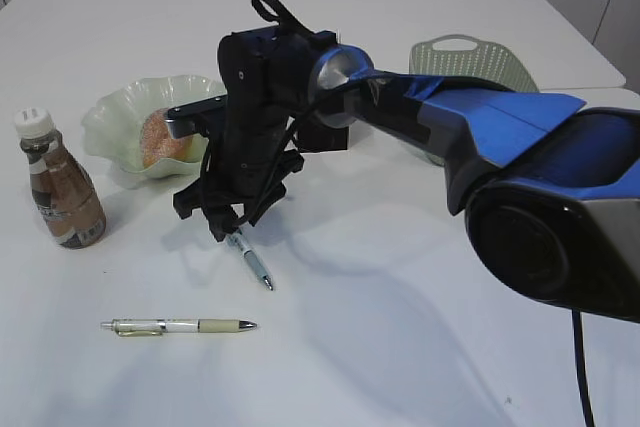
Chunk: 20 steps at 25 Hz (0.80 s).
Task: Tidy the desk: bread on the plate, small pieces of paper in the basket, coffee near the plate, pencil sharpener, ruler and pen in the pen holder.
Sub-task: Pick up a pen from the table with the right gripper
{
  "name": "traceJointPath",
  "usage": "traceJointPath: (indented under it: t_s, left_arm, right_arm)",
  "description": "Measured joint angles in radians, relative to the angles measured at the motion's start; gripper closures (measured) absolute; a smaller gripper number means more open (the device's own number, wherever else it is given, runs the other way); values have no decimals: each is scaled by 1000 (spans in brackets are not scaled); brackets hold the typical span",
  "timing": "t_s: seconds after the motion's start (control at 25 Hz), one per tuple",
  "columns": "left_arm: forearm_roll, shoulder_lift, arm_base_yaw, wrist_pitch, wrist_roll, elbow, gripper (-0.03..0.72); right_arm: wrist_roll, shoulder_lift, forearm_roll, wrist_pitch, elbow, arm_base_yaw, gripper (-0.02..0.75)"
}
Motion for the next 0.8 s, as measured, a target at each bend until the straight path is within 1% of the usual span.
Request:
traceJointPath:
  t_s: [0.68, 0.8]
  left_arm:
    - [2, 0, 0, 16, 0, 0, 378]
    - [2, 0, 0, 17, 0, 0, 378]
  right_arm:
    - [-21, 35, -4, 48, -18, 0, 330]
    - [-21, 38, -8, 53, -24, 0, 352]
